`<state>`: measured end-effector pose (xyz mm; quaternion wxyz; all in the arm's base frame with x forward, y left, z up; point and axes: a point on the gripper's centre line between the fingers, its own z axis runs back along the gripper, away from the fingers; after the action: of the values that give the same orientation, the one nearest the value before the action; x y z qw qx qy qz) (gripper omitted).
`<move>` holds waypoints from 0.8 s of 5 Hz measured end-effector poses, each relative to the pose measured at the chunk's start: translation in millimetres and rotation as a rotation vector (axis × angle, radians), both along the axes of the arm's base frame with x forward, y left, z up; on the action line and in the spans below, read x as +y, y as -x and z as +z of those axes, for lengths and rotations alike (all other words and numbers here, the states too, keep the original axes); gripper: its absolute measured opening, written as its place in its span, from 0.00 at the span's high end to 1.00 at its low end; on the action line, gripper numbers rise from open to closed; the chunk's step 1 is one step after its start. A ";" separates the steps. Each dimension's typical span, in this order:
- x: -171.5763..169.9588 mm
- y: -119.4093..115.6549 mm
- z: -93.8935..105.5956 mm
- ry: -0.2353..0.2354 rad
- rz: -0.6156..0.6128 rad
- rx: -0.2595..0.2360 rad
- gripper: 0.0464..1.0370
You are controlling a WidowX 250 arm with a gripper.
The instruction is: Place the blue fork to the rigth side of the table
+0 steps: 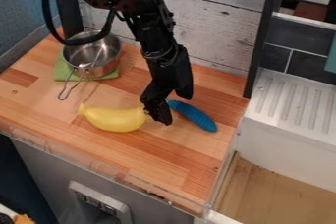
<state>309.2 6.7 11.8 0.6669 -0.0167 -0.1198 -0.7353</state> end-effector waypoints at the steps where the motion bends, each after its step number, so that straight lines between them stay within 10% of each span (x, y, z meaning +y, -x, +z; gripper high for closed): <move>1: -0.2 2.7 -8.7 0.003 0.009 0.026 0.04; 4: -31.5 -12.6 -13.4 0.028 -0.104 0.067 0.07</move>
<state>321.8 -24.8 -1.6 0.6311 -0.0571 -0.1067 -0.7662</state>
